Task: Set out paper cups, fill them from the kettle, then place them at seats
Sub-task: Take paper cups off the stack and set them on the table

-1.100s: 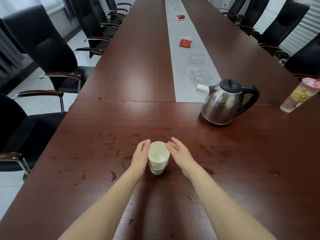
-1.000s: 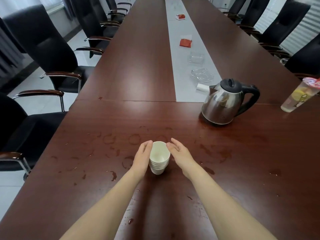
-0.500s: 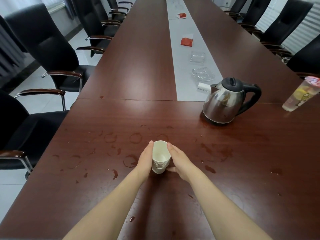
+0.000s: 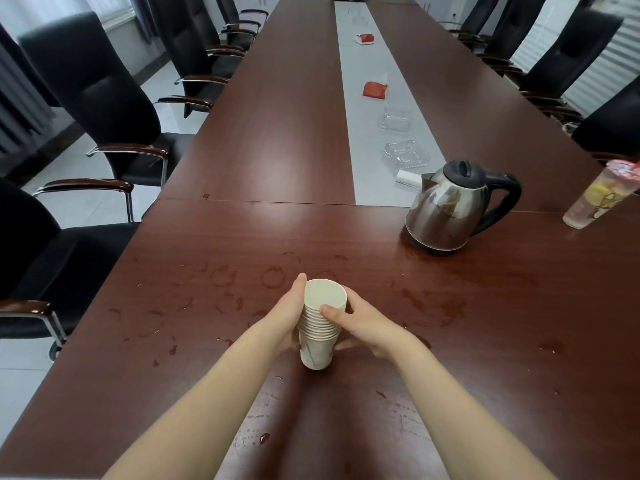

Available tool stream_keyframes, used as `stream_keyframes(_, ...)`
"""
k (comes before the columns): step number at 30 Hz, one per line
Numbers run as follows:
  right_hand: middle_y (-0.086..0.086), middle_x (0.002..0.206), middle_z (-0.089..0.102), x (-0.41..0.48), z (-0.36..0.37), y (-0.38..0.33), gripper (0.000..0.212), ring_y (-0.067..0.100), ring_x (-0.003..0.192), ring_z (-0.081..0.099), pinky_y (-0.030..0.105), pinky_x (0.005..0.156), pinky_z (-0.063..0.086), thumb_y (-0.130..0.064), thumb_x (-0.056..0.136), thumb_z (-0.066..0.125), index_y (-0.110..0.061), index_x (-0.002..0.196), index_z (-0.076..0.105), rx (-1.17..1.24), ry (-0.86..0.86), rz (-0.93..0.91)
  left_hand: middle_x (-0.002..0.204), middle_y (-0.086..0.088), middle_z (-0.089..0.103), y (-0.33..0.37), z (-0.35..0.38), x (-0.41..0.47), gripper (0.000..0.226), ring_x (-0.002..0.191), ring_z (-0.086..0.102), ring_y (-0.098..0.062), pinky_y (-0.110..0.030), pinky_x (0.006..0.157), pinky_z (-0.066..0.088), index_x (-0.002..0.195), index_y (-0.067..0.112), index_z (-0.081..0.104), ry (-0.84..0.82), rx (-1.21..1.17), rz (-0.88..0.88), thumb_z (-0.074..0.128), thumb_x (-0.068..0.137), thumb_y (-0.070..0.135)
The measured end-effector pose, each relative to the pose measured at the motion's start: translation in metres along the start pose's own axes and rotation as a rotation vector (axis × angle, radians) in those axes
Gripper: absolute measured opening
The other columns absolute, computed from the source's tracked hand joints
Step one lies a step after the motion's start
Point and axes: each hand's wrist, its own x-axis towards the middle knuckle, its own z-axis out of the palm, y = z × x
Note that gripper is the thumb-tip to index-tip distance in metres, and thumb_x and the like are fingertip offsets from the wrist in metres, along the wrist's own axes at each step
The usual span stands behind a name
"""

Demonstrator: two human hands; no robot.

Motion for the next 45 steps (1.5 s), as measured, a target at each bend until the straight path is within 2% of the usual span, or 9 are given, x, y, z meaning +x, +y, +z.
stream_keyframes(5, -0.012, 0.119, 0.057, -0.004, -0.002, -0.01, 0.03, 0.009, 0.111, 0.057, 0.034, 0.067, 0.059, -0.045, 0.089, 0.06, -0.039, 0.115, 0.047, -0.026, -0.02, -0.001, 0.089, -0.005, 0.069, 0.012, -0.004, -0.014, 0.062, 0.078, 0.063, -0.022, -0.035, 0.057, 0.044, 0.106, 0.018, 0.063, -0.044, 0.065, -0.018, 0.025, 0.094, 0.066)
stream_keyframes(9, -0.007, 0.125, 0.06, -0.002, -0.002, -0.016, 0.063, 0.015, 0.119, 0.055, 0.038, 0.066, 0.059, -0.071, 0.075, 0.058, -0.032, 0.124, 0.053, 0.029, -0.061, 0.015, 0.099, -0.01, 0.074, 0.016, -0.009, -0.021, 0.071, 0.095, 0.07, -0.024, -0.039, 0.091, 0.052, 0.111, 0.007, 0.067, -0.129, 0.057, 0.095, 0.032, 0.092, 0.066)
stream_keyframes(15, 0.001, 0.114, 0.067, -0.01, -0.001, -0.032, 0.062, 0.02, 0.106, 0.064, 0.05, 0.075, 0.059, -0.073, 0.078, 0.051, -0.026, 0.117, 0.058, -0.025, -0.078, 0.035, 0.104, -0.005, 0.074, 0.018, -0.012, -0.039, 0.062, 0.102, 0.068, -0.018, -0.036, 0.098, 0.048, 0.107, 0.013, 0.069, -0.234, 0.197, 0.266, 0.027, 0.097, 0.057)
stream_keyframes(18, -0.003, 0.097, 0.071, -0.022, 0.002, -0.043, 0.037, 0.018, 0.096, 0.068, 0.049, 0.079, 0.058, -0.06, 0.092, 0.042, -0.03, 0.097, 0.064, -0.047, -0.096, 0.026, 0.105, -0.01, 0.072, 0.014, -0.014, -0.044, 0.064, 0.1, 0.068, -0.021, -0.035, 0.094, 0.051, 0.108, 0.009, 0.068, -0.276, 0.202, 0.344, 0.037, 0.088, 0.062)
stream_keyframes(25, -0.013, 0.085, 0.07, -0.033, 0.009, -0.053, 0.033, 0.007, 0.088, 0.066, 0.042, 0.076, 0.059, -0.054, 0.094, 0.043, -0.031, 0.087, 0.067, -0.059, -0.113, 0.058, 0.108, -0.009, 0.072, 0.005, -0.021, -0.049, 0.064, 0.101, 0.068, -0.023, -0.04, 0.095, 0.051, 0.115, 0.011, 0.065, -0.261, 0.139, 0.327, 0.051, 0.083, 0.064)
stream_keyframes(29, -0.012, 0.088, 0.069, -0.028, 0.01, -0.049, 0.037, 0.008, 0.082, 0.063, 0.029, 0.071, 0.051, -0.059, 0.089, 0.049, -0.03, 0.091, 0.072, -0.09, -0.071, 0.064, 0.101, -0.004, 0.074, 0.004, -0.021, -0.055, 0.052, 0.092, 0.07, -0.016, -0.032, 0.086, 0.054, 0.107, 0.012, 0.069, -0.249, 0.141, 0.332, 0.042, 0.092, 0.055)
stream_keyframes(35, -0.001, 0.089, 0.07, -0.022, 0.012, -0.044, 0.039, 0.016, 0.088, 0.063, 0.036, 0.083, 0.052, -0.055, 0.082, 0.062, -0.02, 0.089, 0.076, 0.01, -0.067, 0.047, 0.101, -0.004, 0.074, 0.0, -0.024, -0.06, 0.061, 0.095, 0.07, -0.017, -0.03, 0.083, 0.054, 0.109, 0.012, 0.069, -0.245, 0.1, 0.283, 0.045, 0.082, 0.062)
stream_keyframes(42, 0.001, 0.087, 0.068, -0.022, 0.015, -0.048, 0.037, 0.018, 0.083, 0.065, 0.031, 0.063, 0.054, -0.053, 0.082, 0.064, -0.018, 0.09, 0.073, 0.038, -0.04, 0.063, 0.099, -0.009, 0.074, -0.002, -0.031, -0.063, 0.063, 0.088, 0.071, -0.021, -0.029, 0.07, 0.056, 0.111, 0.011, 0.068, -0.27, -0.001, 0.242, 0.051, 0.077, 0.061)
stream_keyframes(45, -0.005, 0.097, 0.069, -0.019, 0.017, -0.046, 0.041, 0.016, 0.095, 0.064, 0.038, 0.08, 0.052, -0.059, 0.073, 0.068, -0.025, 0.096, 0.069, 0.018, 0.002, 0.02, 0.094, -0.012, 0.073, -0.001, -0.031, -0.065, 0.061, 0.081, 0.071, -0.024, -0.032, 0.068, 0.056, 0.11, 0.009, 0.068, -0.293, -0.036, 0.228, 0.053, 0.078, 0.059)
